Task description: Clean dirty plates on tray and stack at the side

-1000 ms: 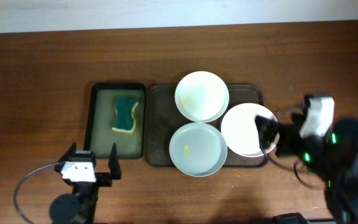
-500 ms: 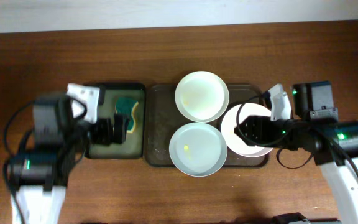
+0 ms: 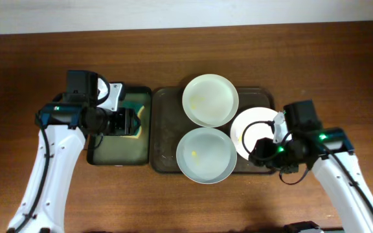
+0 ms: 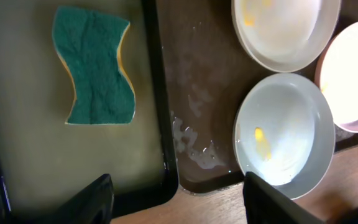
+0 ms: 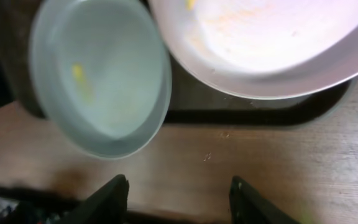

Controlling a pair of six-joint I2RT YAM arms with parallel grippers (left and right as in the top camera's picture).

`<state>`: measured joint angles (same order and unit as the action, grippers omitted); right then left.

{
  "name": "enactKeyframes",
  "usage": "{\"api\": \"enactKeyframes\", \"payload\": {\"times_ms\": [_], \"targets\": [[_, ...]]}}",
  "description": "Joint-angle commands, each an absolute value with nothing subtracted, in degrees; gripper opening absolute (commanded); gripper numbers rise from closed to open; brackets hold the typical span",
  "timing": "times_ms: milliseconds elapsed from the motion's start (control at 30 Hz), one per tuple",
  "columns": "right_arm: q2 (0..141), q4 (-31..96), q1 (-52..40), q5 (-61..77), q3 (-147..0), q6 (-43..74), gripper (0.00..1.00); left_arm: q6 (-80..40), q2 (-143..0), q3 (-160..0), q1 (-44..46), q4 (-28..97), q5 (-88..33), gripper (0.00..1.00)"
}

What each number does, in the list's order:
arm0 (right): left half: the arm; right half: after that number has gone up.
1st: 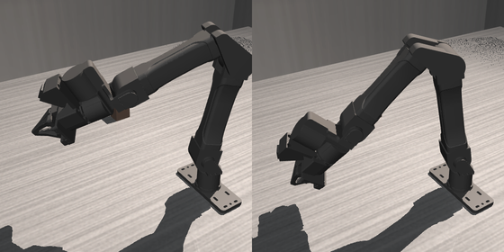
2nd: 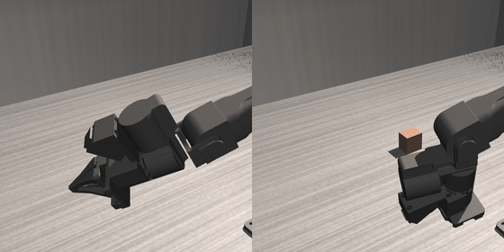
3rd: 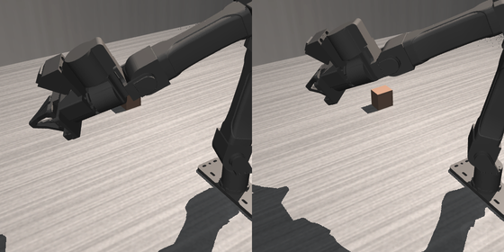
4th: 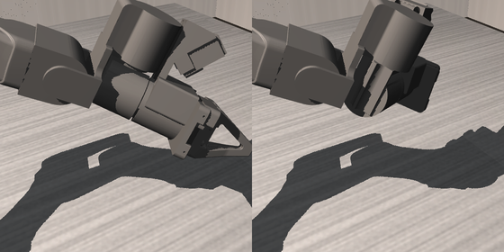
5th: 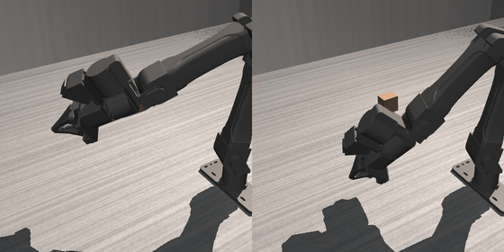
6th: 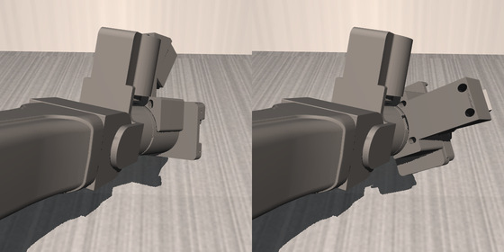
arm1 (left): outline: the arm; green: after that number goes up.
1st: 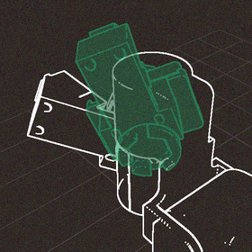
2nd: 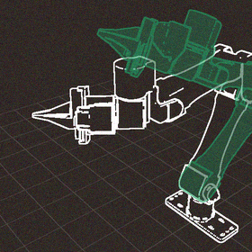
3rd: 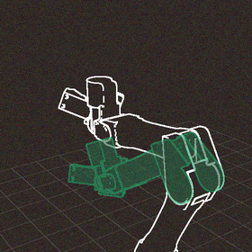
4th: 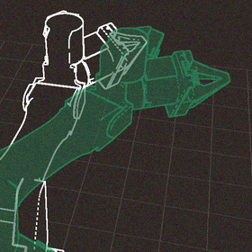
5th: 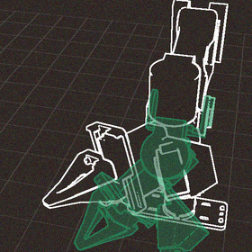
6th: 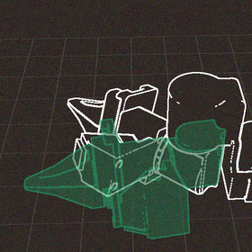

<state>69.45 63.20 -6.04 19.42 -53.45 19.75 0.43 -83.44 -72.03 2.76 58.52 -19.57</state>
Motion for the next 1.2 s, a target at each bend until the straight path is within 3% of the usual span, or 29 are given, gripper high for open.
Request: {"api": "enactKeyframes", "payload": {"times_ms": [0,67,100,133,167,400,567,667,700,800,867,933,1033,1133,1167], "targets": [[69.67,59.31,-7.25,17.67,-50.11,23.05,0.51,0.89,-84.16,-73.01,2.48,58.41,-20.58,0.69],[70.13,57.34,-8.78,17.39,-50.11,23.03,0.52,0.89,-84.16,-73.01,2.48,57.89,-20.6,0.79],[70.24,56.45,-9.34,17.45,-50.11,23.03,0.6,0.89,-84.16,-73.01,2.48,57.6,-20.62,0.82],[70.3,55.57,-9.87,17.5,-50.11,23.0,0.74,0.89,-84.16,-73.01,2.48,57.41,-20.62,0.91],[70.35,54.63,-10.28,17.52,-50.11,22.98,0.98,0.89,-84.16,-73.01,2.48,57.3,-20.64,1.0],[70.41,49.63,-10.48,18.79,-50.11,23.07,0.99,0.89,-84.16,-73.01,2.48,57.12,-20.84,0.99],[70.61,50.54,-10.5,18.79,-50.09,24.36,0.77,0.91,-84.18,-73.01,2.48,57.08,-22.35,0.99],[71.22,50.87,-10.7,18.76,-50.09,24.51,0.51,0.91,-84.23,-73.01,2.48,56.86,-22.52,1.0],[71.61,50.92,-10.98,18.7,-50.09,24.53,0.47,0.91,-84.23,-73.01,2.48,56.86,-22.52,1.0],[74.59,50.48,-13.15,16.64,-50.09,26.04,0.39,0.91,-84.27,-73.01,2.48,56.86,-22.52,0.86],[76.31,49.6,-14.46,15.22,-50.11,26.06,0.25,0.91,-84.31,-73.01,2.48,56.86,-22.52,0.75],[77.3,48.97,-15.11,13.93,-50.15,26.37,0.25,0.91,-84.31,-73.01,2.48,56.86,-22.52,0.68],[77.73,47.77,-14.79,13.04,-50.17,26.39,0.44,0.91,-84.31,-73.01,2.48,56.88,-22.52,0.64],[77.73,47.29,-14.24,13.93,-50.63,25.19,0.45,0.91,-84.31,-73.01,2.48,56.86,-22.52,0.64],[77.73,47.29,-14.04,14.76,-50.85,24.23,0.51,0.91,-84.31,-73.01,2.48,56.86,-22.55,0.64]]}}
